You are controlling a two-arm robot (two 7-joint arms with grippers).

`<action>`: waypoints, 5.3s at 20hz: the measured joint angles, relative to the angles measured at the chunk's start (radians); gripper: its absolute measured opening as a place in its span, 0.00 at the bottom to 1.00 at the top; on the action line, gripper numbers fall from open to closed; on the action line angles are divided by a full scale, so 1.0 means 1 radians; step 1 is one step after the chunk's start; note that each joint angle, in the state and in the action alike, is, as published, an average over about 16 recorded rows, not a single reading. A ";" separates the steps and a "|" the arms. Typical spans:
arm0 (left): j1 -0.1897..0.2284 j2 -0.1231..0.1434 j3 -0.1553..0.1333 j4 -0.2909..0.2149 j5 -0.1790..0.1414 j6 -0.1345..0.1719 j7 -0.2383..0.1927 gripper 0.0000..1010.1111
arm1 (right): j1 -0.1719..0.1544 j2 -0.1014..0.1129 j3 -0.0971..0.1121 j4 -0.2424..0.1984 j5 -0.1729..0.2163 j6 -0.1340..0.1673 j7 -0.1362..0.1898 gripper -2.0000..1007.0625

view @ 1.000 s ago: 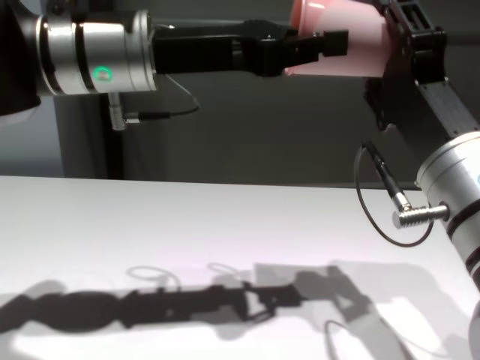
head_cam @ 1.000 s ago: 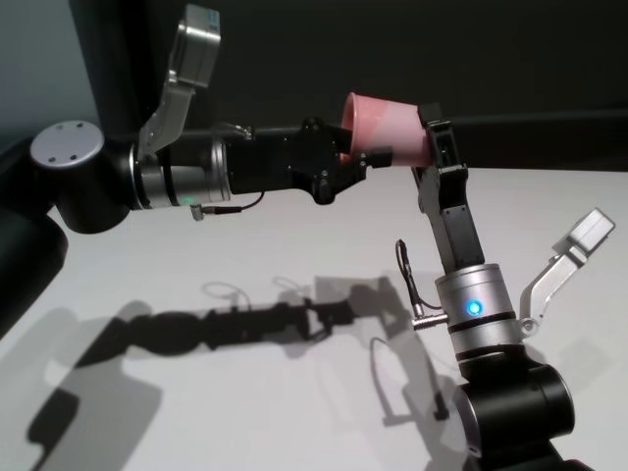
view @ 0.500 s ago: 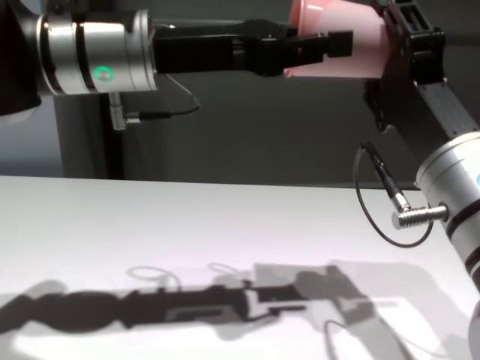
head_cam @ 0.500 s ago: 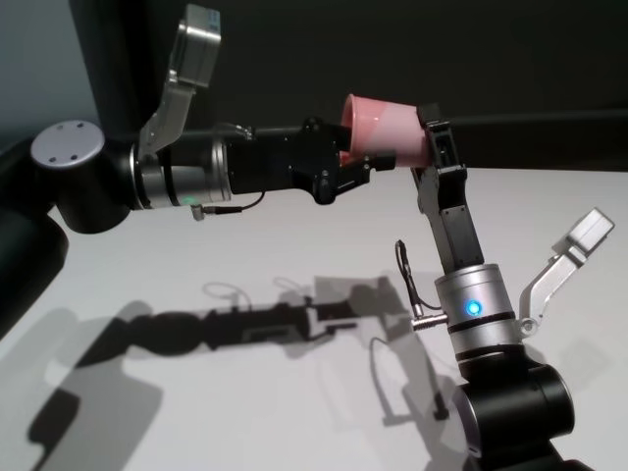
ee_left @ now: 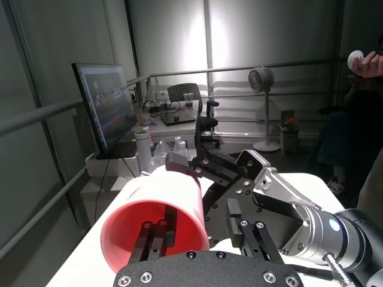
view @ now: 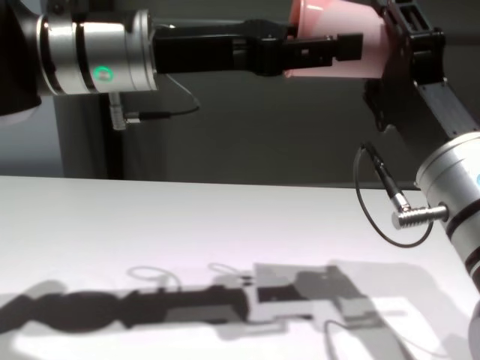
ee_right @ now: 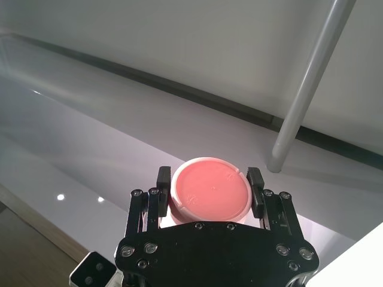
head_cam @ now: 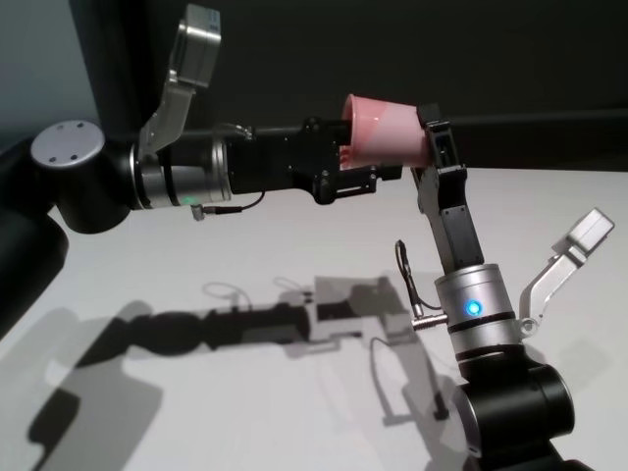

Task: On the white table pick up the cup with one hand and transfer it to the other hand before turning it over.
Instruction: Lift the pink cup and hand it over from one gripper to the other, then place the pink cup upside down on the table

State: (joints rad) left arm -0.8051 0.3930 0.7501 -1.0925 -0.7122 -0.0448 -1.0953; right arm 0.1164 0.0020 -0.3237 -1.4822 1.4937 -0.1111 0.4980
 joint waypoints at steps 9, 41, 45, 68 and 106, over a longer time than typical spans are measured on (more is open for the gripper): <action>0.024 0.021 -0.007 -0.027 -0.001 0.001 0.020 0.78 | 0.000 0.000 0.000 0.000 0.000 0.000 0.000 0.73; 0.292 0.228 -0.163 -0.303 -0.001 0.051 0.388 0.99 | 0.000 0.000 0.000 0.000 0.000 0.000 0.000 0.73; 0.360 0.231 -0.204 -0.340 0.014 0.042 0.514 0.99 | 0.000 0.000 0.000 0.000 0.000 0.000 0.000 0.73; 0.609 0.138 -0.308 -0.362 0.124 -0.031 0.892 0.99 | 0.000 0.000 0.000 0.000 0.000 0.000 0.000 0.73; 0.613 0.132 -0.308 -0.358 0.131 -0.029 0.899 0.99 | -0.046 0.178 0.045 -0.161 -0.183 -0.148 -0.219 0.73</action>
State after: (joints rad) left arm -0.1923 0.5246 0.4421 -1.4502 -0.5809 -0.0736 -0.1963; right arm 0.0707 0.1803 -0.2784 -1.6429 1.3110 -0.2589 0.2792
